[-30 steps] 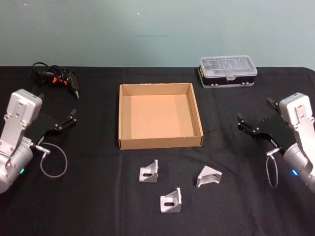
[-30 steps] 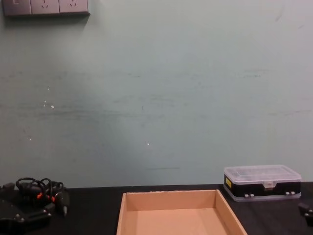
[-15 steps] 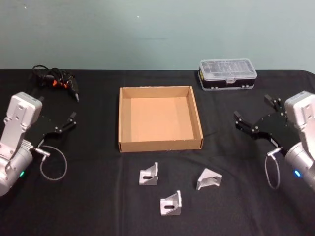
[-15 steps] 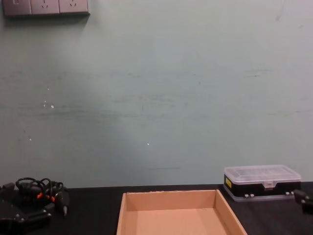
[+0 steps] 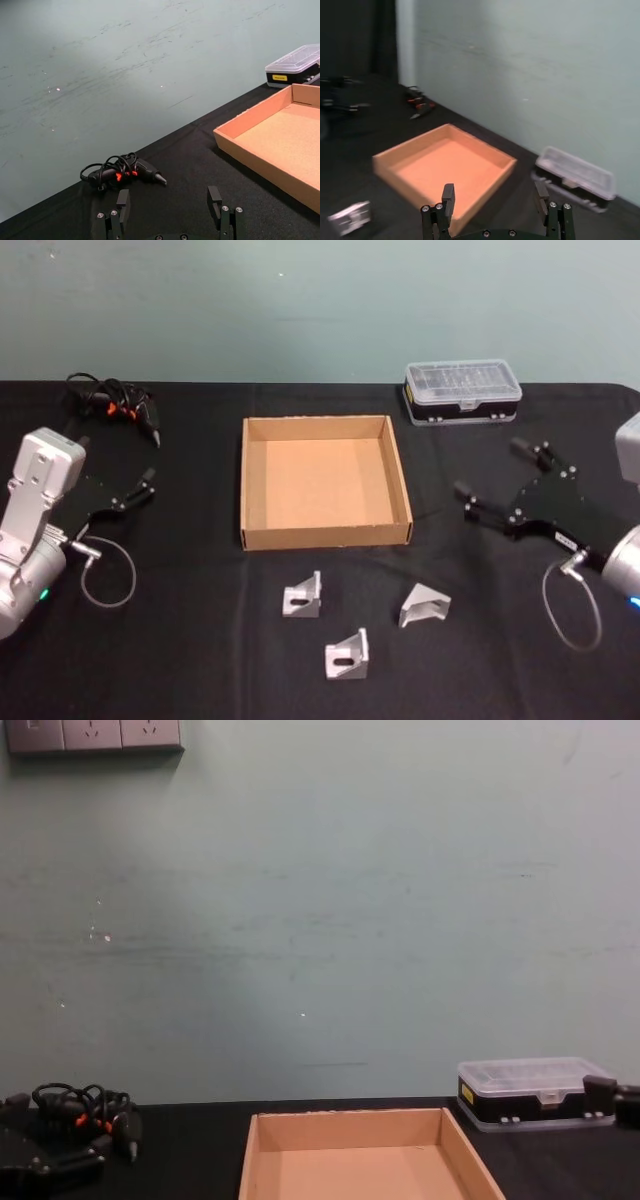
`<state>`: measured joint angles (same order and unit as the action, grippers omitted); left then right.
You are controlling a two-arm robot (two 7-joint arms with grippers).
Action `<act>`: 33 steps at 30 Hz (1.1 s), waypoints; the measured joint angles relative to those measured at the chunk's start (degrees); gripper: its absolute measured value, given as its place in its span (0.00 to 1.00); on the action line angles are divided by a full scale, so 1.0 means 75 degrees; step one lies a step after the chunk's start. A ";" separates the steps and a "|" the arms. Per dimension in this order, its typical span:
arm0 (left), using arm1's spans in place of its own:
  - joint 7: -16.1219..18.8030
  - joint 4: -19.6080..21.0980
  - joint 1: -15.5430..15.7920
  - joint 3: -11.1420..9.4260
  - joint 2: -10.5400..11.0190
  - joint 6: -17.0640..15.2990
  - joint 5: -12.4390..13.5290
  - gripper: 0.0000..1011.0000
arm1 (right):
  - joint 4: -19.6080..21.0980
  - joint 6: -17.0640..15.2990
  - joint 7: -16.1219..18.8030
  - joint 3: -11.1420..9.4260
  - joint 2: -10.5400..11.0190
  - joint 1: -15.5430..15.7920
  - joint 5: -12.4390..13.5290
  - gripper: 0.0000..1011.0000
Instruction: Use one hand to pick up the angle iron from the table and place it into the box.
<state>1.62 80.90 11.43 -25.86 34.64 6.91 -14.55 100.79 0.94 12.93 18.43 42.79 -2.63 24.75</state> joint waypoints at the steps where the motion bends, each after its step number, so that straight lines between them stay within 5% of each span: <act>1: 0.0000 0.0000 0.0000 0.0000 0.0000 0.0000 0.0000 1.00 | 0.0166 -0.0146 0.0226 -0.0068 0.0104 0.0096 0.0206 0.99; 8: 0.0000 0.0000 0.0000 0.0000 0.0001 0.0000 0.0000 1.00 | 0.0589 -0.0740 0.1284 -0.0296 0.0502 0.0417 0.1065 0.99; 17: 0.0000 0.0000 0.0001 0.0000 0.0000 0.0000 0.0000 1.00 | 0.0741 -0.1433 0.2357 -0.0219 0.0983 0.0518 0.1479 0.99; 33: 0.0000 0.0000 0.0000 0.0000 0.0000 0.0000 0.0000 1.00 | 0.0296 -0.1963 0.2417 0.0029 0.1352 0.0730 0.1376 0.99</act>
<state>1.62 80.90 11.43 -25.86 34.64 6.91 -14.55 103.01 -13.78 31.06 18.65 52.94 2.84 35.07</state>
